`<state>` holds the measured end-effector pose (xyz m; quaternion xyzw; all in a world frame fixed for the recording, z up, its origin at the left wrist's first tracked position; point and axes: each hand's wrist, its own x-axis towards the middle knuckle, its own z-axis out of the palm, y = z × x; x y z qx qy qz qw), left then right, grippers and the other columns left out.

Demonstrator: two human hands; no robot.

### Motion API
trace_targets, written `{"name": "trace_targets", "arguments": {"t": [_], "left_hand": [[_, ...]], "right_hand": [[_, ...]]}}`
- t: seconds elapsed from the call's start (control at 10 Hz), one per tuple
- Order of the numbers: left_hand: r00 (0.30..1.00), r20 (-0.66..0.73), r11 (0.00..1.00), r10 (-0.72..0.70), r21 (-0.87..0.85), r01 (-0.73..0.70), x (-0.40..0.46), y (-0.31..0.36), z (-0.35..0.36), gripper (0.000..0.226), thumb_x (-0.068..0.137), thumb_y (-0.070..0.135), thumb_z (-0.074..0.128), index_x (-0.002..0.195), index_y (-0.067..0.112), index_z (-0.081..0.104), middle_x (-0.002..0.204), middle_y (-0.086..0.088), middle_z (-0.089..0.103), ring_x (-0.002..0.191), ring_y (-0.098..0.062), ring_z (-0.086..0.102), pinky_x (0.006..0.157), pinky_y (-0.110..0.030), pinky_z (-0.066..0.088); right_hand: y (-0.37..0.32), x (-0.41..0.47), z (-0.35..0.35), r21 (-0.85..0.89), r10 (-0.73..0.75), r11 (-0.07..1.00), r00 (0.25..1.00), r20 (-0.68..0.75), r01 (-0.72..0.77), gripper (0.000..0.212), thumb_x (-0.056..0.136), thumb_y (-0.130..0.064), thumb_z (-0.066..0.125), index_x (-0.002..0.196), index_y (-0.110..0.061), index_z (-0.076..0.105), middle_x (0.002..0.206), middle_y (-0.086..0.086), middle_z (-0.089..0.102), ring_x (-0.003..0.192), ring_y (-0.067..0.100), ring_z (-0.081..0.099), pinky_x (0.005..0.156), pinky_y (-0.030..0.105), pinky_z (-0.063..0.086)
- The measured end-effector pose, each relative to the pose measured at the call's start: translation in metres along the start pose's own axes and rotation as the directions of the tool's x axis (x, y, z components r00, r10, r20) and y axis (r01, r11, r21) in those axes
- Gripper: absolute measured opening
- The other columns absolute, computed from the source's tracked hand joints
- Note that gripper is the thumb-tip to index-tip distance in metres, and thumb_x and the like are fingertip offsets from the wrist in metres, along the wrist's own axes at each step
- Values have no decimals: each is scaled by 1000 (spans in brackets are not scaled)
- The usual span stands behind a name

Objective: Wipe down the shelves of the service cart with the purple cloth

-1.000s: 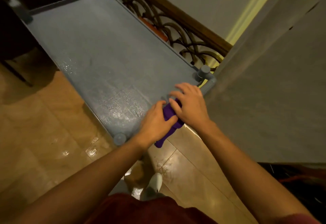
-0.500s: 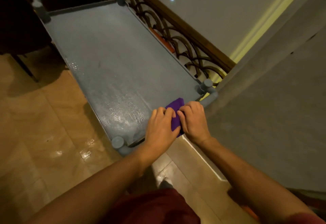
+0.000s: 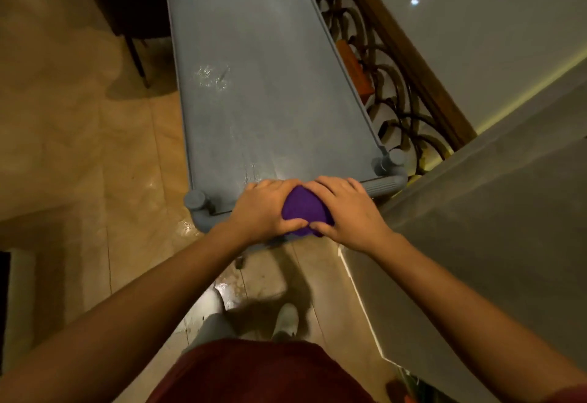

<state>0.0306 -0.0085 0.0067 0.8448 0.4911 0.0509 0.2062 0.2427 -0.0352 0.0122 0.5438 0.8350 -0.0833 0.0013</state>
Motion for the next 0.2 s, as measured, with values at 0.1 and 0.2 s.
{"name": "trace_targets", "arguments": {"t": [0.1, 0.2], "left_hand": [[998, 64, 996, 7, -87, -1, 2, 2, -10, 84, 79, 65, 71, 146, 22, 45, 144, -1, 55, 131, -23, 50, 108, -41, 39], [994, -21, 902, -105, -423, 86, 16, -9, -37, 79, 84, 55, 73, 149, 22, 43, 152, -1, 46, 138, -19, 43, 108, -27, 32]], "right_hand": [[0, 6, -20, 67, -49, 997, 996, 75, 44, 86, 81, -63, 70, 153, -29, 38, 150, 0, 47, 137, 23, 45, 116, 43, 33], [8, 26, -50, 417, 4, 907, 992, 123, -55, 82, 84, -63, 71, 151, -25, 44, 155, 3, 46, 141, 21, 43, 116, 36, 35]]}}
